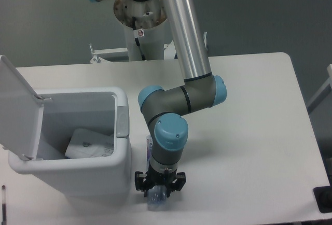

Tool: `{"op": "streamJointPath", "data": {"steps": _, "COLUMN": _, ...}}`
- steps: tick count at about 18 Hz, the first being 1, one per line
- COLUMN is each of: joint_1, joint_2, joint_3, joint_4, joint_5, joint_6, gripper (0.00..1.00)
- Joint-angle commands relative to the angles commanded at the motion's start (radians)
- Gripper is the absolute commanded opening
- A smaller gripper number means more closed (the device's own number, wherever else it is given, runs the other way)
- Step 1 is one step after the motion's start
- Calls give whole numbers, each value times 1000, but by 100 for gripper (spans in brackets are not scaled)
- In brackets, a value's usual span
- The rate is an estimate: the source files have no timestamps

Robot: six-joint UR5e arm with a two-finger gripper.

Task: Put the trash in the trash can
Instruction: 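Lower the gripper and close it around the water bottle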

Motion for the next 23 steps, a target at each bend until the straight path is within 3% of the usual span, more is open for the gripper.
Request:
{"op": "streamJointPath", "data": {"steps": 9, "joint_1": 0, "joint_2": 5, "joint_3": 5, "joint_4": 0, "joint_5": 2, "joint_6": 2, "gripper": 66}}
{"op": "streamJointPath", "data": {"steps": 12, "joint_1": 0, "joint_2": 6, "joint_3": 6, "joint_4": 0, "joint_5": 2, "joint_6": 2, "gripper": 60}}
{"op": "streamJointPath", "data": {"steps": 23, "joint_1": 2, "joint_2": 21, "joint_3": 0, "joint_4": -2, "joint_5": 2, "joint_6": 34, "gripper": 60}}
